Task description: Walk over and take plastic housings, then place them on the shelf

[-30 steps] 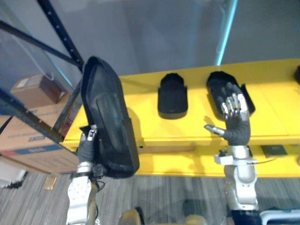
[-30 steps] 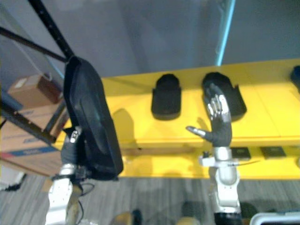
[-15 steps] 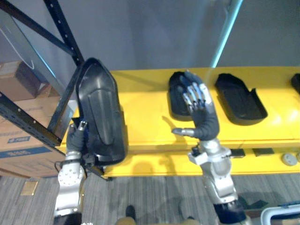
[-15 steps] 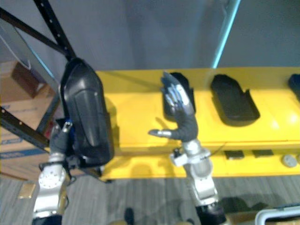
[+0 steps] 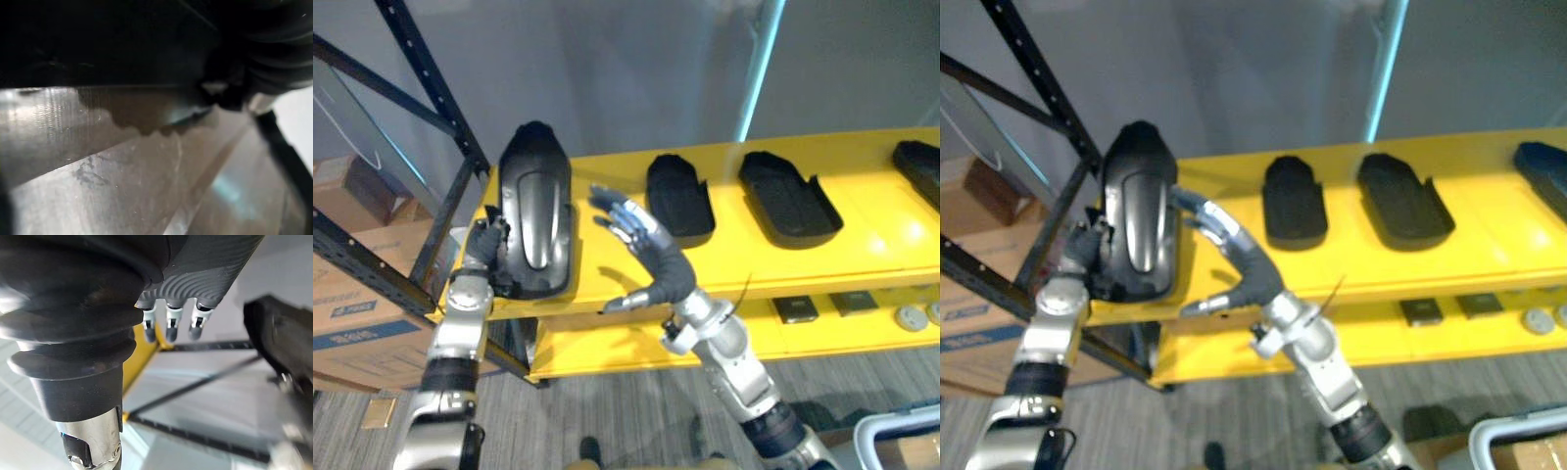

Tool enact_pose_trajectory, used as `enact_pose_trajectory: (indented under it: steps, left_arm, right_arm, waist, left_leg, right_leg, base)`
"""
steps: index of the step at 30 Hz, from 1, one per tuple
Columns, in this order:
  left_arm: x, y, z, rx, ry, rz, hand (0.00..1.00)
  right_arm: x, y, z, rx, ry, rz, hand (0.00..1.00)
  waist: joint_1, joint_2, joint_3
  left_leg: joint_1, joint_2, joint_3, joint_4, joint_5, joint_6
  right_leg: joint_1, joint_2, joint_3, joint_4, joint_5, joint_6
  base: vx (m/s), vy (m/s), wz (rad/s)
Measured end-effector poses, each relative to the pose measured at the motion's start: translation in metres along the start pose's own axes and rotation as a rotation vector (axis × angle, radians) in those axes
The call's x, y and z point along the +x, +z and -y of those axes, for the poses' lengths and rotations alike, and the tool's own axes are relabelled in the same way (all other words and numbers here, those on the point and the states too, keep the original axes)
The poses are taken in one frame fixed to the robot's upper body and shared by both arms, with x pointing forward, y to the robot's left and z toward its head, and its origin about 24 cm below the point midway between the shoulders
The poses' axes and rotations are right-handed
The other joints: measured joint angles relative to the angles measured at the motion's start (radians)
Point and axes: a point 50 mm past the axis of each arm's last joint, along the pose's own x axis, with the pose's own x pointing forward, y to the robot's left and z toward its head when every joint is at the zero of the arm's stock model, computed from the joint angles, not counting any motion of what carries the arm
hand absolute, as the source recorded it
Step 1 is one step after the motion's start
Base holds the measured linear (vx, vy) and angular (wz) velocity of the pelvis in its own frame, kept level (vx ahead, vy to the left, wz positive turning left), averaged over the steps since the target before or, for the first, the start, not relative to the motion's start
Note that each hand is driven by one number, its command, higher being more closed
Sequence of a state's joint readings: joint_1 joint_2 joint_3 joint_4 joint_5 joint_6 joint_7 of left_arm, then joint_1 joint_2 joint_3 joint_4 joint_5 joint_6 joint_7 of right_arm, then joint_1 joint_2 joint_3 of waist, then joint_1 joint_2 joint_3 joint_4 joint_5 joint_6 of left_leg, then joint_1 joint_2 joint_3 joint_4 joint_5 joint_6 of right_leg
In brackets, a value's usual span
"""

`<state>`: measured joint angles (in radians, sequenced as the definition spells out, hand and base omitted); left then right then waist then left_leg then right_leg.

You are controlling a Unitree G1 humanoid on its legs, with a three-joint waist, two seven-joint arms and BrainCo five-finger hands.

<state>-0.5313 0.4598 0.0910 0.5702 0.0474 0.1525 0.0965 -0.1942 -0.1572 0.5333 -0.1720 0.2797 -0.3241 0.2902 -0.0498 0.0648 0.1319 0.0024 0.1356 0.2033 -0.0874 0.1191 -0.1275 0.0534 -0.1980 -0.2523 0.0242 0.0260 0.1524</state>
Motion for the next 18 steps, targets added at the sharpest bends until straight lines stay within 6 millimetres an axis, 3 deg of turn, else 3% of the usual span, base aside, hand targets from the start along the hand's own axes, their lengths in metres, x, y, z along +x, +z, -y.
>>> enact_pose_trajectory:
  steps: [7,11,14,15,18]
  left_arm:
    - [0.017,-0.005,0.004,0.007,0.021,-0.144,1.00]
    - [0.024,0.008,0.000,-0.036,0.049,-0.148,1.00]
    - [0.029,0.022,-0.012,-0.040,0.066,-0.125,1.00]
    - [0.031,0.028,-0.016,-0.045,0.072,-0.115,1.00]
    - [0.033,0.036,-0.038,-0.042,0.119,-0.116,1.00]
  right_arm:
    - [-0.004,0.008,-0.013,0.031,0.088,-0.011,0.00]
    - [-0.017,-0.010,-0.012,0.032,0.090,-0.172,0.00]
    - [-0.065,-0.057,-0.011,0.003,0.102,-0.515,0.00]
    - [-0.089,-0.072,-0.011,0.004,0.121,-0.642,0.00]
    - [-0.140,-0.089,-0.008,-0.005,0.152,-0.856,0.00]
  waist:
    - [-0.028,0.001,0.001]
    - [-0.041,0.004,0.005]
    - [-0.052,-0.002,0.018]
    - [-0.052,-0.004,0.033]
    - [-0.063,-0.009,0.083]
  left_leg:
    - [-0.012,0.017,0.017,0.005,0.004,-0.005]
    - [-0.039,0.018,0.022,0.005,0.009,-0.004]
    - [-0.037,0.020,0.028,0.005,0.010,-0.004]
    - [-0.031,0.020,0.029,0.005,0.010,-0.004]
    - [-0.016,0.023,0.050,0.005,0.010,-0.004]
  right_leg:
    - [-0.027,0.016,0.024,-0.004,0.009,-0.001]
    - [-0.066,0.017,0.033,0.014,0.007,-0.004]
    - [-0.075,0.018,0.044,0.025,0.005,-0.008]
    - [-0.075,0.018,0.049,0.033,0.003,-0.011]
    - [-0.080,0.019,0.066,0.052,-0.003,-0.014]
  base:
    - [-0.01,-0.011,-0.09]
    - [-0.02,0.001,-0.04]
    - [0.00,-0.001,-0.07]
    - [0.00,0.001,-0.05]
    - [-0.04,0.005,-0.16]
